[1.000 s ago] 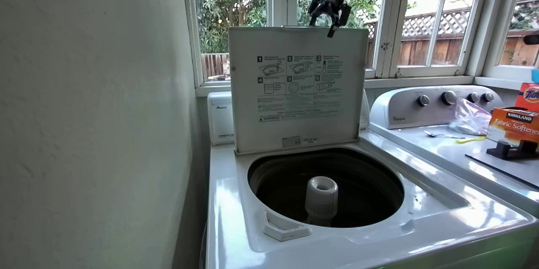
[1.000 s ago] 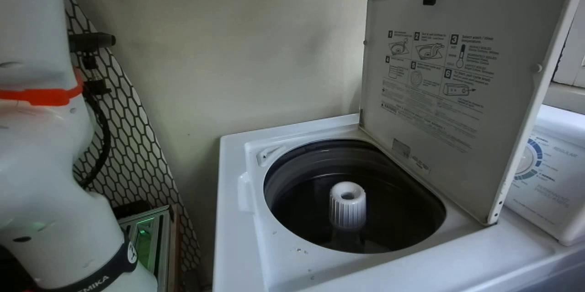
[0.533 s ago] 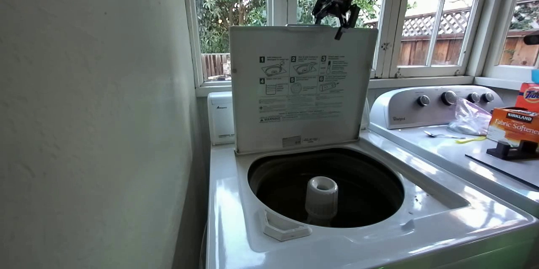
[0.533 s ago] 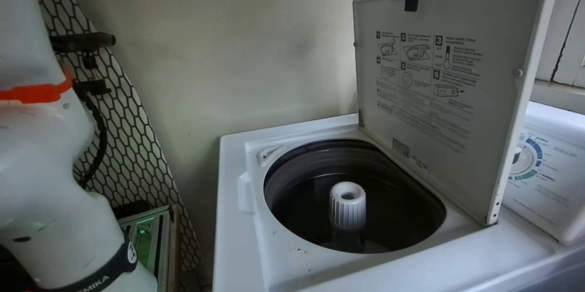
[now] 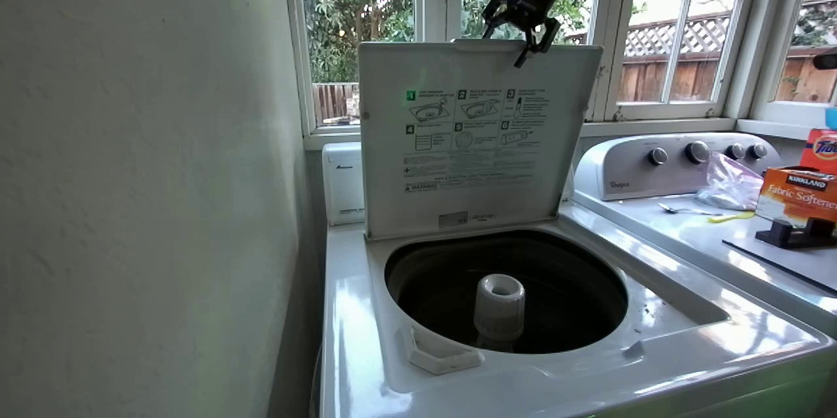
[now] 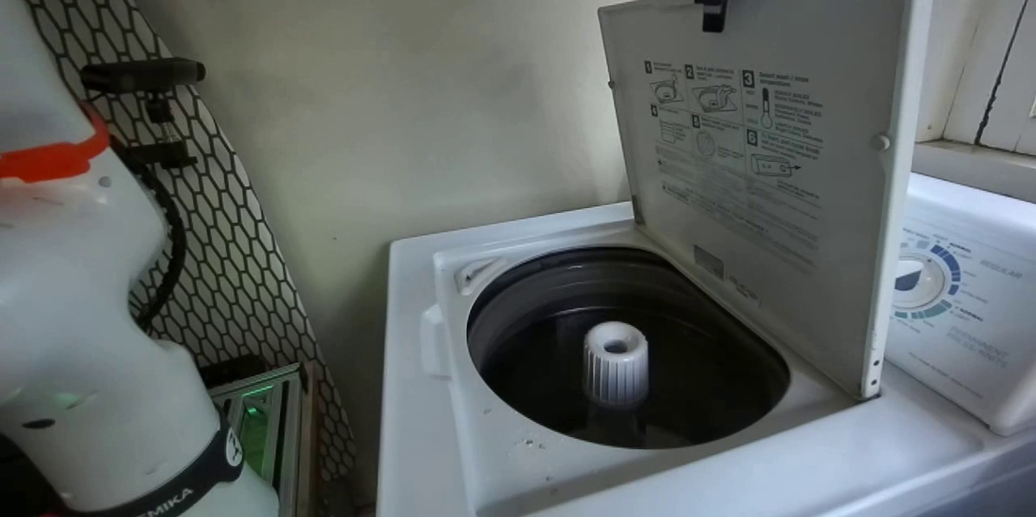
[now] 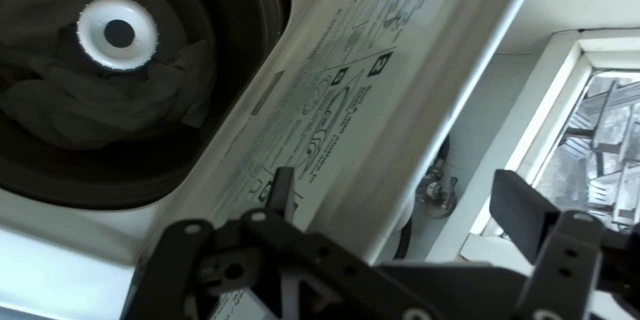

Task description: Close the lid of the dryer

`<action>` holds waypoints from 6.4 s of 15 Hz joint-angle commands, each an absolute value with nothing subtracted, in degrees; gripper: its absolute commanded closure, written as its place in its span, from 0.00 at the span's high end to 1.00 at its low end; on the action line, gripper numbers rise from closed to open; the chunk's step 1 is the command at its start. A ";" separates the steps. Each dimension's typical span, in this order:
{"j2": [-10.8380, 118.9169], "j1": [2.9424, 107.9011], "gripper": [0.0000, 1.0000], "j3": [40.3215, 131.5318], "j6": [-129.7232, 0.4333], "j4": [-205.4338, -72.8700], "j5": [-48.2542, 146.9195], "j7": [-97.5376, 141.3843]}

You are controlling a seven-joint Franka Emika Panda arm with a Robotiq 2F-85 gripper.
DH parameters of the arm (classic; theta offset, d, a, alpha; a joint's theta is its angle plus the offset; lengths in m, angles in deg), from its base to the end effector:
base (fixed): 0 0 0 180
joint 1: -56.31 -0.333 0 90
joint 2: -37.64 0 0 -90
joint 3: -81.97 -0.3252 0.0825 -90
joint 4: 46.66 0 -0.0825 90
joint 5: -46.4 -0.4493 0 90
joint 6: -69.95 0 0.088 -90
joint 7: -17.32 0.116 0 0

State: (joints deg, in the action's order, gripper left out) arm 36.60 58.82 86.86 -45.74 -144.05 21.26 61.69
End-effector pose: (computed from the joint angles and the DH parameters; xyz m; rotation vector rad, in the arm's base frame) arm 0.6525 -0.0567 0.6179 -2.2837 1.2902 -0.2418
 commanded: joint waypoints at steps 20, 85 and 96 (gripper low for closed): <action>30.11 60.78 1.00 89.05 -43.76 -155.47 2.62 28.37; 3.05 64.34 1.00 83.16 -63.71 -193.17 -6.91 53.82; -1.77 63.50 1.00 86.07 -64.33 -205.69 -17.83 39.78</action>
